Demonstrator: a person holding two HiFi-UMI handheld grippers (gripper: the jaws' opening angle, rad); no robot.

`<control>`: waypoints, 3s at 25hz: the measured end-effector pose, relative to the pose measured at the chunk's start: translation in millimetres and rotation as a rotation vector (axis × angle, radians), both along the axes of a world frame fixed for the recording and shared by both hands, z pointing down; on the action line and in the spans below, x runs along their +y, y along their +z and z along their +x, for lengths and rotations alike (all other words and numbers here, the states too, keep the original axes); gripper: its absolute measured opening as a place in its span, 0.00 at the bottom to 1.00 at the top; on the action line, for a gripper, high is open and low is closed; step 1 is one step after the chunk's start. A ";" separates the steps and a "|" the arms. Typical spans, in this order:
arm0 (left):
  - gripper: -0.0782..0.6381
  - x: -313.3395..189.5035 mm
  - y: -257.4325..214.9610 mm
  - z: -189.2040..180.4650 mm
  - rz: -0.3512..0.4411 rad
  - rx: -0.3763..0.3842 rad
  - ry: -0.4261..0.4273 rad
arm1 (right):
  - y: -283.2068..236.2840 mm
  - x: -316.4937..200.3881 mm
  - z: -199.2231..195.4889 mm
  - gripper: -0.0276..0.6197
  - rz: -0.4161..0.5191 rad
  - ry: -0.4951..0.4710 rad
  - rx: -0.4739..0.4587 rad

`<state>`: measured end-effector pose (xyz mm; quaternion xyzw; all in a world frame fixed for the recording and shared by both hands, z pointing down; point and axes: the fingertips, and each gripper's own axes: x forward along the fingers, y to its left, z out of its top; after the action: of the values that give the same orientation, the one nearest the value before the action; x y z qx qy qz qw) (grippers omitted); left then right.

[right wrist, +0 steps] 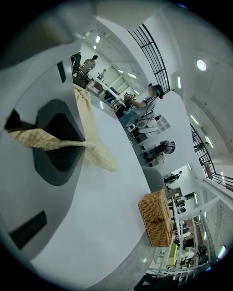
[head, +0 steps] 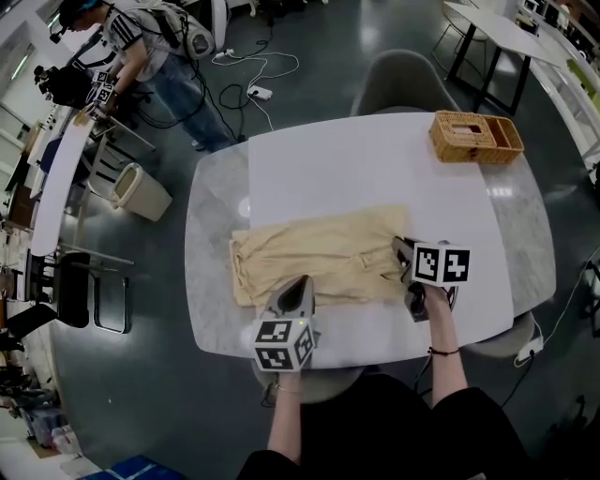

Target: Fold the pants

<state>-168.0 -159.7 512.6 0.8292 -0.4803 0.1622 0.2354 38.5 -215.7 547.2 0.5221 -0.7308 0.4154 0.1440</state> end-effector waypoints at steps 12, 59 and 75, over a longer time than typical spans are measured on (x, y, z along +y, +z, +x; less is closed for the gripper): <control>0.13 10.9 -6.7 -41.6 0.020 0.022 -0.020 | -36.8 10.8 -41.3 0.09 -0.012 0.022 -0.054; 0.13 17.8 -17.6 -173.2 0.061 0.087 -0.101 | -106.4 1.7 -255.1 0.09 0.120 -0.237 -0.025; 0.13 19.4 -7.0 -197.1 0.036 0.093 -0.114 | -67.4 -7.3 -332.7 0.09 0.054 -0.345 -0.001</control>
<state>-365.1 -140.3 505.6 0.8113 -0.5182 0.1012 0.2512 -294.3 -223.1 479.8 0.3923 -0.8206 0.3650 0.1989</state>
